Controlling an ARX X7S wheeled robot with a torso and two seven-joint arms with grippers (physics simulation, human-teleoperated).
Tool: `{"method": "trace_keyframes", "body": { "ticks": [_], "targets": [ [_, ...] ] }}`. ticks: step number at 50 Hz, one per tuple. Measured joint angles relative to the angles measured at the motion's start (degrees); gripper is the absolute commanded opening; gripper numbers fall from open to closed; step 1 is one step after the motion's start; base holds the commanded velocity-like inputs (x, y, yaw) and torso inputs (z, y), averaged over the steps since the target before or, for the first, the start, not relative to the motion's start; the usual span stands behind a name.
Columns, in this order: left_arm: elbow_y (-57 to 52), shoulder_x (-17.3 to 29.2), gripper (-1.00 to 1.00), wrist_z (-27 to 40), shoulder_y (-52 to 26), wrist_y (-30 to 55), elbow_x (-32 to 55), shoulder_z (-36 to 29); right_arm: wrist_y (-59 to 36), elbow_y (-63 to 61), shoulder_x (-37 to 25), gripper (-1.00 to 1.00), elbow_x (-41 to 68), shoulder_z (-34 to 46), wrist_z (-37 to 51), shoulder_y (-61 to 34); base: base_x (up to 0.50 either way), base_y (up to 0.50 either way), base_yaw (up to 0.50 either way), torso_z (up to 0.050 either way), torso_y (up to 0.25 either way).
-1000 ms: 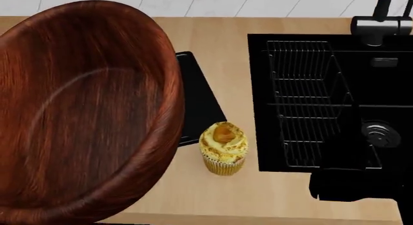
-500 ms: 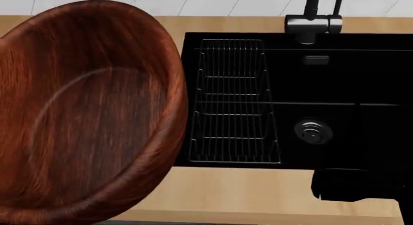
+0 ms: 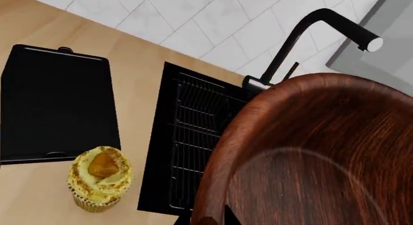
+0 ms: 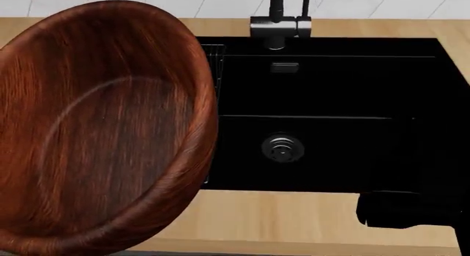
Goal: Move the fresh-baked cupcake off the tray onto the counter, and place the bowl used for mixing into the sink.
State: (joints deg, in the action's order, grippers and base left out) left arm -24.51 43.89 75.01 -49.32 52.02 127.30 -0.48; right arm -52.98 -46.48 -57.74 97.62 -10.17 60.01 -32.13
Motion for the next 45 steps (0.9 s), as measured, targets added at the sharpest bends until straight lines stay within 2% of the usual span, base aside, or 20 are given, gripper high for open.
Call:
{"method": "trace_keyframes", "body": {
  "ticks": [22,32,45],
  "targets": [
    [-0.04,0.19,-1.0,-1.43,0.48,-0.3,-1.03,-0.2,-0.07,-0.22,0.11,1.0,-0.55,0.96,-0.24,-0.75,0.09,-0.48,0.0,0.0,0.0],
    [0.14,0.2,-1.0,-1.57,-0.21,-0.32,-1.17,-1.01,-0.18,-0.6,0.41,1.0,-1.96,1.06,-1.58,-0.86,0.33,-0.34,0.0,0.0,0.0],
    [0.26,0.34,-1.0,-2.11,-0.22,-0.4,-1.58,-1.49,-0.25,-1.03,0.85,1.0,-3.89,1.07,-3.19,-0.44,0.5,-0.15,0.0,0.0,0.002]
  ]
}}
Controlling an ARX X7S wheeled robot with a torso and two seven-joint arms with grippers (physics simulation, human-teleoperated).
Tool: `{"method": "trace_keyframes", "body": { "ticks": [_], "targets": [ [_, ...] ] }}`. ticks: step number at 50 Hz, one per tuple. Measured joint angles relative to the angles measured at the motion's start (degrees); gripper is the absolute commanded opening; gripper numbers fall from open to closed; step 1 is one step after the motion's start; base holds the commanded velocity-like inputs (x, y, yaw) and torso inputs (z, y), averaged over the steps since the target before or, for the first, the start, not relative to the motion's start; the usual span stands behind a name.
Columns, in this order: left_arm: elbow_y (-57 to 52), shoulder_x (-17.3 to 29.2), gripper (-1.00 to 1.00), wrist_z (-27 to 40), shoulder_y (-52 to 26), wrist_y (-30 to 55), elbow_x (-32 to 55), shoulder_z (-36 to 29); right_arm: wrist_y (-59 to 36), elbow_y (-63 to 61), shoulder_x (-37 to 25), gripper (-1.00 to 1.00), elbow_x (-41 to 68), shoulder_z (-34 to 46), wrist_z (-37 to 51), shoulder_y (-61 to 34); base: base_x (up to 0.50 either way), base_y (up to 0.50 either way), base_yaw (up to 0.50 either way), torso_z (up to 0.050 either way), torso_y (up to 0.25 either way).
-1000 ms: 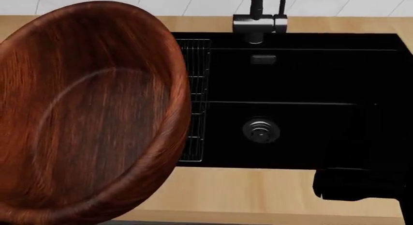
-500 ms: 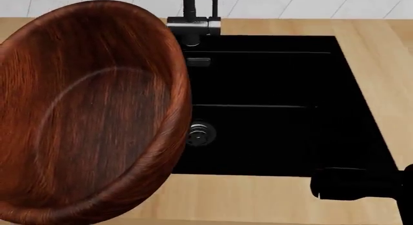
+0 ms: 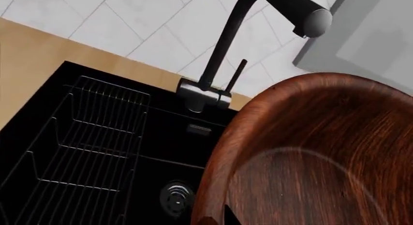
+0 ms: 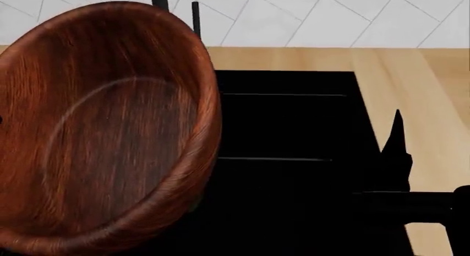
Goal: Move the fresh-baked cupcake off the tray onto the counter, and place the bowl used for mixing into the sink.
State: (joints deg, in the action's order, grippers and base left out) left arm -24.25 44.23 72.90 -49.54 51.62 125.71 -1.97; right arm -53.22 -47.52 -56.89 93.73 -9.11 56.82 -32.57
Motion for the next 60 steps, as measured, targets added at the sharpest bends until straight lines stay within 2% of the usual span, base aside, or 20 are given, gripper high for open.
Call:
{"method": "trace_keyframes", "body": {
  "ticks": [23,41,60],
  "targets": [
    [-0.4,0.61,-1.0,-0.89,0.68,-0.58,-0.27,0.14,0.26,-0.05,0.03,1.0,-0.23,0.14,-0.3,0.25,0.49,-0.2,0.0,0.0,0.001],
    [2.03,-0.29,-1.0,-2.87,3.31,1.22,-1.4,-3.4,0.56,-0.25,-0.06,1.0,-0.15,-0.15,0.08,1.11,0.0,0.0,0.0,0.0,0.001],
    [11.08,-4.74,-1.0,-7.97,6.07,6.68,-8.5,-12.75,1.64,-0.66,0.62,1.0,-2.2,-3.08,-1.99,5.47,0.0,0.0,0.0,0.0,0.0]
  ]
}}
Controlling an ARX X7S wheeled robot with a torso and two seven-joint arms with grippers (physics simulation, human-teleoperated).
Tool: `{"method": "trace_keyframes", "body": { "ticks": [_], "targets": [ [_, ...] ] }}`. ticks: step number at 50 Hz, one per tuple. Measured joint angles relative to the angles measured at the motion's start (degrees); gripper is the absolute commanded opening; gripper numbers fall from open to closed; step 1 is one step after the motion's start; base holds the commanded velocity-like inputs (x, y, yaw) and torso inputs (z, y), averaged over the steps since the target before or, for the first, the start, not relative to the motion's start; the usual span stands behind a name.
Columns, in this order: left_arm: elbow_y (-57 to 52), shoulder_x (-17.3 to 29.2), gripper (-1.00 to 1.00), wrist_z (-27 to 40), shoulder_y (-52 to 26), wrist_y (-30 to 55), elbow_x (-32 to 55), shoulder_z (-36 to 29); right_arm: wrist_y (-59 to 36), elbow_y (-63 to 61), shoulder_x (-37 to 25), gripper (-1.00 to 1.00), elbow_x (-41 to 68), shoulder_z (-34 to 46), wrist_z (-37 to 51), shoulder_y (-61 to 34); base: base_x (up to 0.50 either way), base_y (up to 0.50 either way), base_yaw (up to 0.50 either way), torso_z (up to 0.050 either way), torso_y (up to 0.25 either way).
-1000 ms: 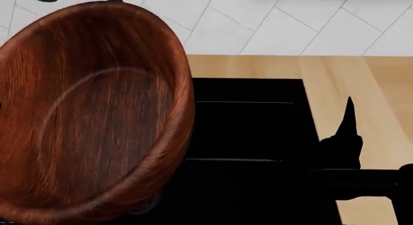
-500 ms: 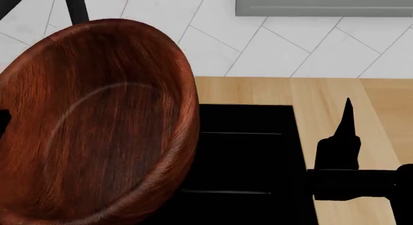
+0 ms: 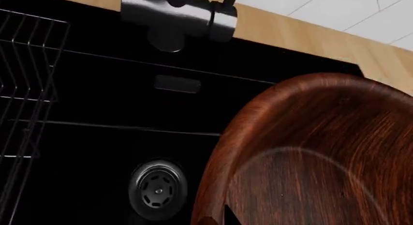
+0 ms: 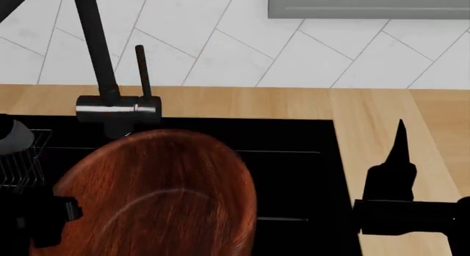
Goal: Move the fresh-baked cupcake off the tray onto the counter, and place the bowl used for mixing into the sink.
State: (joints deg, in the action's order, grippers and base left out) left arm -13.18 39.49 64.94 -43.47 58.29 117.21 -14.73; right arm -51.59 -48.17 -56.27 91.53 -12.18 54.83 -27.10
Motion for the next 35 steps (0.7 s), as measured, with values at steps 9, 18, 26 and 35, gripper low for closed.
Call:
{"method": "trace_keyframes", "body": {
  "ticks": [9,18,26,35],
  "targets": [
    [3.68,-1.27,-1.0,-2.75,0.82,1.37,-3.87,-2.65,0.35,-0.22,0.21,1.0,-0.96,-1.33,-0.81,2.06,0.0,0.0,0.0,0.0,0.0],
    [9.13,-3.47,-1.0,-5.82,-1.11,3.39,-8.94,-6.3,0.56,-0.35,0.2,1.0,-1.06,-1.78,-0.84,2.78,0.0,0.0,0.0,0.0,0.001],
    [12.8,-5.9,-1.0,-8.09,-3.17,5.17,-12.44,-9.63,0.64,-0.15,0.46,1.0,-1.7,-1.61,-1.24,2.98,0.0,0.0,0.0,0.0,0.0],
    [16.73,-8.54,-1.0,-11.46,-4.88,6.08,-16.89,-12.96,0.66,0.13,0.89,1.0,-2.62,-1.22,-1.83,3.26,0.0,0.0,0.0,0.002,0.0]
  ]
}}
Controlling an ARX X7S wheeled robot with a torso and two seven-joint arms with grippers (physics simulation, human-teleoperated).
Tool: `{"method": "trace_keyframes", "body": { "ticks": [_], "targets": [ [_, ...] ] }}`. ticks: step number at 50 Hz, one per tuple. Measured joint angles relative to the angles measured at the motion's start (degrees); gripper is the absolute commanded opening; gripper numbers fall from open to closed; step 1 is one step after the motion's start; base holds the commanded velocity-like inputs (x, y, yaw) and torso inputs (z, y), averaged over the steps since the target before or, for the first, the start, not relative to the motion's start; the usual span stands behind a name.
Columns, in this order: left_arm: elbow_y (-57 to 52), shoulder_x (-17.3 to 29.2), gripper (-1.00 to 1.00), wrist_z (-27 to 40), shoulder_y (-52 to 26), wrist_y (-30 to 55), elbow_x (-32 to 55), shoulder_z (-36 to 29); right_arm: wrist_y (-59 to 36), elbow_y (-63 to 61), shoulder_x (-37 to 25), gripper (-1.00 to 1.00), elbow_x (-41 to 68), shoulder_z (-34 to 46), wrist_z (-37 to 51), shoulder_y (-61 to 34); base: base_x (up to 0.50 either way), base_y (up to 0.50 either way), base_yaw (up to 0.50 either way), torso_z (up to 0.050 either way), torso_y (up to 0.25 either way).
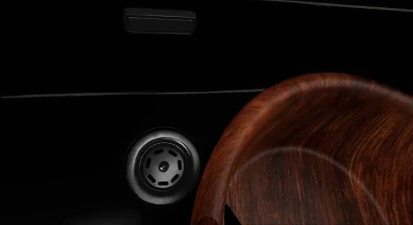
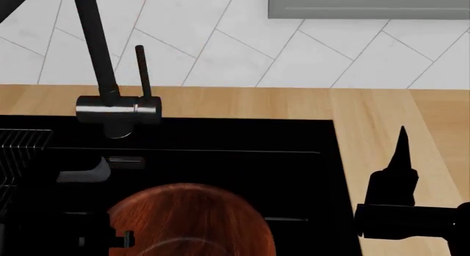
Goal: Move the fresh-baked cupcake off the tray onto the counter, and place the bowl used for mixing into the sink.
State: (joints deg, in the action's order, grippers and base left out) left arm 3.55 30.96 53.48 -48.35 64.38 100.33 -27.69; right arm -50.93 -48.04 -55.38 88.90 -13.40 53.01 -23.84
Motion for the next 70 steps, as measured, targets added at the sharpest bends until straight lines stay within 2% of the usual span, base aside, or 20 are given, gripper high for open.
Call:
{"method": "trace_keyframes", "body": {
  "ticks": [31,38,53,54,62,70],
  "targets": [
    [16.55,-6.4,-1.0,-13.14,-6.88,-0.7,-16.6,-10.77,0.31,0.45,0.2,1.0,-1.06,0.55,-1.24,0.17,0.0,0.0,0.0,0.0,0.0],
    [22.62,-9.32,-1.0,-18.21,-9.85,0.39,-20.47,-14.83,0.3,0.6,0.32,1.0,-1.2,1.09,-1.39,-0.3,0.0,0.0,0.0,0.0,0.0],
    [29.55,-12.47,-1.0,-23.47,-14.23,2.74,-24.2,-19.82,0.48,0.6,0.34,1.0,-1.12,1.4,-1.44,-0.57,0.0,0.0,0.0,0.0,0.0],
    [29.8,-12.64,1.0,-23.64,-14.42,2.98,-24.44,-20.03,0.52,0.56,0.33,1.0,-1.11,1.32,-1.46,-0.48,0.0,0.0,0.0,0.0,0.0],
    [29.37,-13.09,1.0,-23.34,-15.87,4.47,-24.19,-20.83,0.87,0.24,0.29,1.0,-1.22,0.57,-1.81,0.46,0.0,0.0,0.0,0.0,0.0],
    [23.24,-11.94,1.0,-19.06,-16.91,6.72,-20.13,-18.54,1.06,0.21,0.29,1.0,-1.43,0.24,-2.07,1.0,0.0,0.0,0.0,0.0,0.0]
  ]
}}
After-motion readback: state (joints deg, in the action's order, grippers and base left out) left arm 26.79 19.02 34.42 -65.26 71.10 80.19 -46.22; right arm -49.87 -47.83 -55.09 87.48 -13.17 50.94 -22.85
